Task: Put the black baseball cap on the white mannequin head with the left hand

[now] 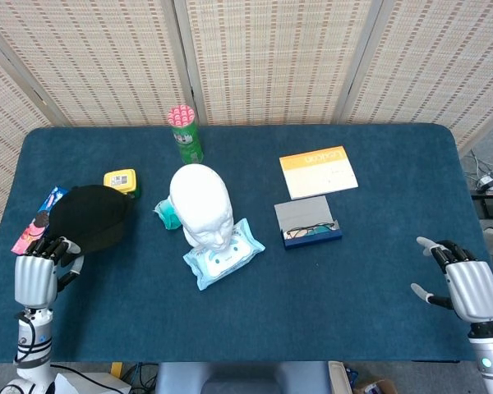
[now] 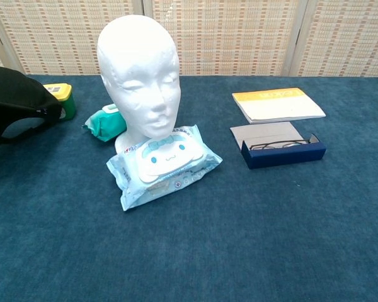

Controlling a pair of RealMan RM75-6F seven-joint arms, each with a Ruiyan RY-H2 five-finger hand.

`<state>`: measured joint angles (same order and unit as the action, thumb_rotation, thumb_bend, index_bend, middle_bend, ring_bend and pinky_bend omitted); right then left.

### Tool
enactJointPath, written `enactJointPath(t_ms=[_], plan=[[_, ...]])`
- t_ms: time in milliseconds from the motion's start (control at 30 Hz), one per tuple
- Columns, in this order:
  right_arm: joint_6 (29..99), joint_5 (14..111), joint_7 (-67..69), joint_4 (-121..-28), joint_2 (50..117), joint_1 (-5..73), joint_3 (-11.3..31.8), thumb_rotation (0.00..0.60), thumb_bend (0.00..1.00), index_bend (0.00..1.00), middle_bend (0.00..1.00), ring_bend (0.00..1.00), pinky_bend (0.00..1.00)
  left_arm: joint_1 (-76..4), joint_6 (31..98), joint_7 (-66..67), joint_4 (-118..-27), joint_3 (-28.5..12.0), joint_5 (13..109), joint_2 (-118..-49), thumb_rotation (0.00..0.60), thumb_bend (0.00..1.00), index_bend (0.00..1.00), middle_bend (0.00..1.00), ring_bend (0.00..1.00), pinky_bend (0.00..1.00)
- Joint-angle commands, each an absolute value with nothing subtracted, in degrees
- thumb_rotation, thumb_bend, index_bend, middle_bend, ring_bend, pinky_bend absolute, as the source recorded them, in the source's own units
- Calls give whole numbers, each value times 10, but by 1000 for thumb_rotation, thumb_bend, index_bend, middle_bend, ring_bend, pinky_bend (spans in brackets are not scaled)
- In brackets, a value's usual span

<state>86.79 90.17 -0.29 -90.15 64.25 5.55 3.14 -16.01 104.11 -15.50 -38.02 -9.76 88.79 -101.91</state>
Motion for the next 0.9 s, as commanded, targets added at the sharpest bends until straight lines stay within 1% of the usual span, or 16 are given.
enactJointPath(t_ms=[33, 267, 433, 600, 900], plan=[[868, 902, -3, -902, 643, 55, 32, 600, 0, 238, 401, 260, 401, -162, 1053, -155, -383, -99, 892, -1013, 600, 437, 709, 614, 408, 506], [867, 901, -2, -902, 642, 56, 32, 600, 0, 238, 401, 260, 401, -169, 1061, -137, -404, -105, 892, -993, 600, 437, 713, 618, 410, 509], [867, 900, -1, -902, 641, 56, 32, 600, 0, 238, 401, 260, 400, -180, 1071, -116, -437, -112, 898, -974, 600, 437, 713, 619, 410, 512], [869, 902, 2, -902, 640, 55, 31, 600, 0, 238, 401, 260, 401, -196, 1085, -79, -496, -121, 911, -948, 600, 437, 717, 624, 416, 517], [874, 905, 9, -901, 638, 53, 31, 600, 0, 238, 401, 260, 400, -218, 1086, -17, -605, -144, 922, -898, 600, 437, 719, 628, 420, 524]])
